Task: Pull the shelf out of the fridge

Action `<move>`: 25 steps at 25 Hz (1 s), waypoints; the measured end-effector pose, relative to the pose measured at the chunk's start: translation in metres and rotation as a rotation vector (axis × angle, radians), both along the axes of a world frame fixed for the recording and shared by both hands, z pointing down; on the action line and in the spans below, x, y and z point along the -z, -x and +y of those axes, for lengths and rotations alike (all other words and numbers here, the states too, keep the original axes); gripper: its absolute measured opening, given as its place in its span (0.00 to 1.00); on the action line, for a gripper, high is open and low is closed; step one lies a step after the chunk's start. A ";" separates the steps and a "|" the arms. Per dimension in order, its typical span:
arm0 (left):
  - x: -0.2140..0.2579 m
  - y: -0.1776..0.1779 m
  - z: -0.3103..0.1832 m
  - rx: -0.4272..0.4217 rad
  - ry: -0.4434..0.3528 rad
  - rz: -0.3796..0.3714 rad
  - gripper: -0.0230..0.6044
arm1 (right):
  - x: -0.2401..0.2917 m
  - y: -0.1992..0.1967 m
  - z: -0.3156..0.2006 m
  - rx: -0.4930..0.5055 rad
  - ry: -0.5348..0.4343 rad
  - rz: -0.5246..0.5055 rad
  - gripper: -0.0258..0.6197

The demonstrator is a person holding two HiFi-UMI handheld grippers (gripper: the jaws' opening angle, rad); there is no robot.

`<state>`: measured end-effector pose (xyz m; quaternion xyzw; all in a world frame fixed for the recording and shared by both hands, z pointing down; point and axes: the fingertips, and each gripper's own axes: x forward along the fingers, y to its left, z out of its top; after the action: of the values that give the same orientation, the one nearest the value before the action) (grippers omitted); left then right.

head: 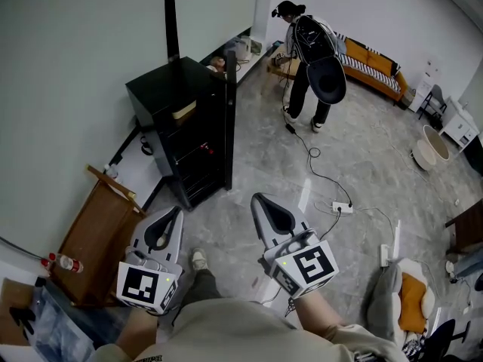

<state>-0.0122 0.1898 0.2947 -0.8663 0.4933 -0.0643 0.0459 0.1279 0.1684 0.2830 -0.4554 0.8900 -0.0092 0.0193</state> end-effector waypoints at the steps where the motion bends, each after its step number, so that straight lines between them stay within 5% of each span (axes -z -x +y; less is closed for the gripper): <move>1: -0.001 0.002 -0.008 -0.002 0.002 0.000 0.05 | -0.002 0.002 -0.007 -0.002 0.002 -0.002 0.03; 25: -0.017 0.099 -0.244 -0.066 0.066 0.009 0.05 | -0.029 0.113 -0.240 -0.015 0.136 -0.025 0.03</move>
<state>-0.1107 -0.0544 0.3115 -0.8834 0.4621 -0.0754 0.0171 0.0144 -0.0714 0.3123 -0.4622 0.8836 -0.0752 -0.0003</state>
